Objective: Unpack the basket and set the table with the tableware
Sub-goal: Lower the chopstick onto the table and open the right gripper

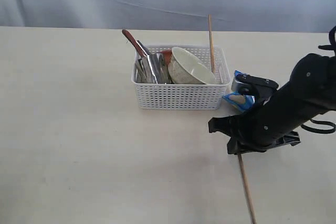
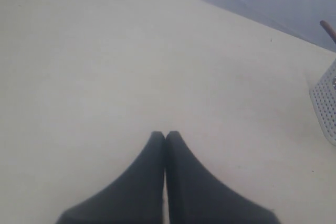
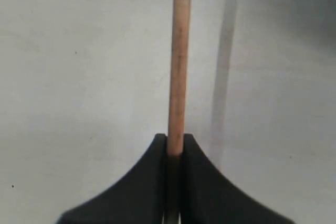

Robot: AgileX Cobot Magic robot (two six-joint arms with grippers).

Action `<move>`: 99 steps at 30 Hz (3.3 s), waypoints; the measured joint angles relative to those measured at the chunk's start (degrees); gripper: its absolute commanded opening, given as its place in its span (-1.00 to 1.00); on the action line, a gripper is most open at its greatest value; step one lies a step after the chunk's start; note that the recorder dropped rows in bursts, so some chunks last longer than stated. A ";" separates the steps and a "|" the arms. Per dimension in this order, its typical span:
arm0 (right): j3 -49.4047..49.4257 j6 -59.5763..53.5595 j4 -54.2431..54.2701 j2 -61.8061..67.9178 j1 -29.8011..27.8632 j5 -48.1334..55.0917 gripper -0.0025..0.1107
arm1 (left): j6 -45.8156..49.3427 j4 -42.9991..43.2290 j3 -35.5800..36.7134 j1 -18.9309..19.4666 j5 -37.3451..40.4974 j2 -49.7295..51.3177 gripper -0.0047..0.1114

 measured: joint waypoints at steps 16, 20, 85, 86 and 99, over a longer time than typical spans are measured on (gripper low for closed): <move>-3.22 -0.98 1.52 4.21 1.36 -1.74 -0.96 | 0.00 0.00 0.00 0.00 0.00 0.00 -0.92; -3.36 -0.98 1.52 4.22 1.36 -1.74 -0.96 | 0.00 0.00 0.00 0.00 0.00 0.00 -0.92; -3.48 0.34 1.87 4.96 1.45 -0.94 -0.96 | 0.00 0.00 0.00 -0.37 0.00 0.00 -0.92; -3.48 0.34 1.87 4.96 1.45 -1.06 -0.96 | 0.00 0.00 0.00 -0.37 0.00 0.00 -0.92; -3.48 0.34 1.87 4.96 1.45 -1.06 -0.14 | 0.00 0.00 0.00 -0.37 0.00 0.00 -0.92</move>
